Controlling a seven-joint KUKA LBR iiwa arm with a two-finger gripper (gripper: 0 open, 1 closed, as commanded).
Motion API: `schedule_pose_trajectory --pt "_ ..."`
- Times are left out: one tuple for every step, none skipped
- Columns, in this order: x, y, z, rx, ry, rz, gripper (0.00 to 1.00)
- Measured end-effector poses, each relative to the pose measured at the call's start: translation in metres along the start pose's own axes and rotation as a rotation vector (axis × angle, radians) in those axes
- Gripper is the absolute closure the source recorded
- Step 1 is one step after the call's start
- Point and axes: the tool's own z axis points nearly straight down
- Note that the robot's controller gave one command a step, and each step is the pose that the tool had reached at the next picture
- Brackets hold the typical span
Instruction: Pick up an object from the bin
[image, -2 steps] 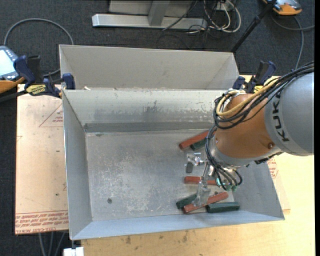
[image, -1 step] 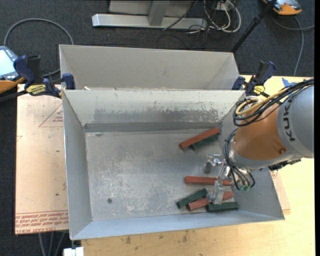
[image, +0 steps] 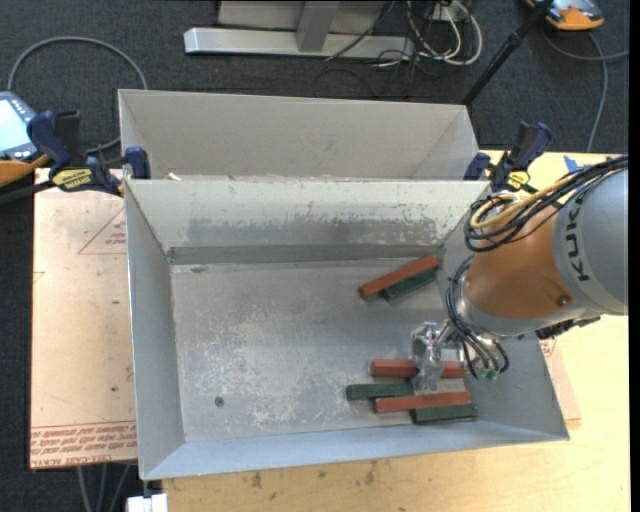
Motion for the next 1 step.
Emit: schedule_pose_trajectory --pt "-0.0194 -0.0027 -0.136 0.001 -0.01 -0.009 1.0"
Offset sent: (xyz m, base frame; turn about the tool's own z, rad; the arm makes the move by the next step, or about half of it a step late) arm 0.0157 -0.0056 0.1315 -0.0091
